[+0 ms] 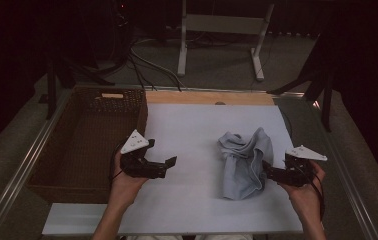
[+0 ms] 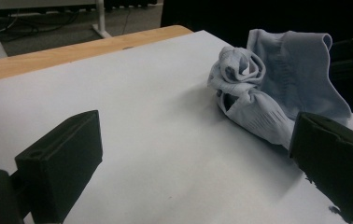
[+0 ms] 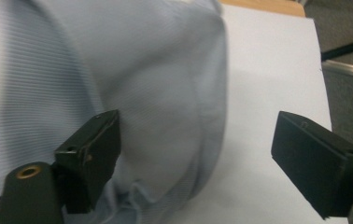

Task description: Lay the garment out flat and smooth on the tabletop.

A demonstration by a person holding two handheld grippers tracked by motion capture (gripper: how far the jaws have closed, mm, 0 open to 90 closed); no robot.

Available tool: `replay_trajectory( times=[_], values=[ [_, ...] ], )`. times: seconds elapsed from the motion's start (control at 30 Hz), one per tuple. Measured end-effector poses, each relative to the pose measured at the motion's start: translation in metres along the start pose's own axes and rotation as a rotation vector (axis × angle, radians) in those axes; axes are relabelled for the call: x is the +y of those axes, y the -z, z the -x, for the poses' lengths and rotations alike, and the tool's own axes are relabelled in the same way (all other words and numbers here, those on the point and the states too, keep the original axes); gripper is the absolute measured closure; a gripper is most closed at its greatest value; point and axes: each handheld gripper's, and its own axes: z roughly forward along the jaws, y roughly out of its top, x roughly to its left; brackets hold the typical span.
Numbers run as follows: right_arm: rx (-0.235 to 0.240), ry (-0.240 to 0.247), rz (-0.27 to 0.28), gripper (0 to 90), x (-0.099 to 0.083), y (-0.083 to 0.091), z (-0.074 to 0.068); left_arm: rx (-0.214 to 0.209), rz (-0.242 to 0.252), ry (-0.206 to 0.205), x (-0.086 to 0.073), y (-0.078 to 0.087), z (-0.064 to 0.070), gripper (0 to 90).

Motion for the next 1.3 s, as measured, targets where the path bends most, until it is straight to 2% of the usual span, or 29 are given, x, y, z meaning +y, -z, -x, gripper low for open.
replay_trajectory(
  times=[0.17, 0.47, 0.93, 1.3],
  values=[
    [0.039, 0.042, 0.022, 14.4, 0.003, 0.014, -0.012, 0.0, 0.0, 0.0, 0.0, 0.0, 0.0, 4.6],
    [0.059, 0.083, 0.069, 11.5, 0.013, 0.031, -0.028, 0.001, 0.0, 0.0, 0.0, 0.0, 0.0, 4.5],
    [0.064, 0.096, 0.084, 11.3, 0.017, 0.024, -0.034, 0.0, 0.001, 0.0, 0.0, 0.0, 0.0, 4.5],
    [0.1, 0.091, 0.073, 11.3, 0.007, 0.009, -0.038, 0.006, 0.004, -0.004, 0.001, 0.0, 0.001, 4.6]
  ],
)
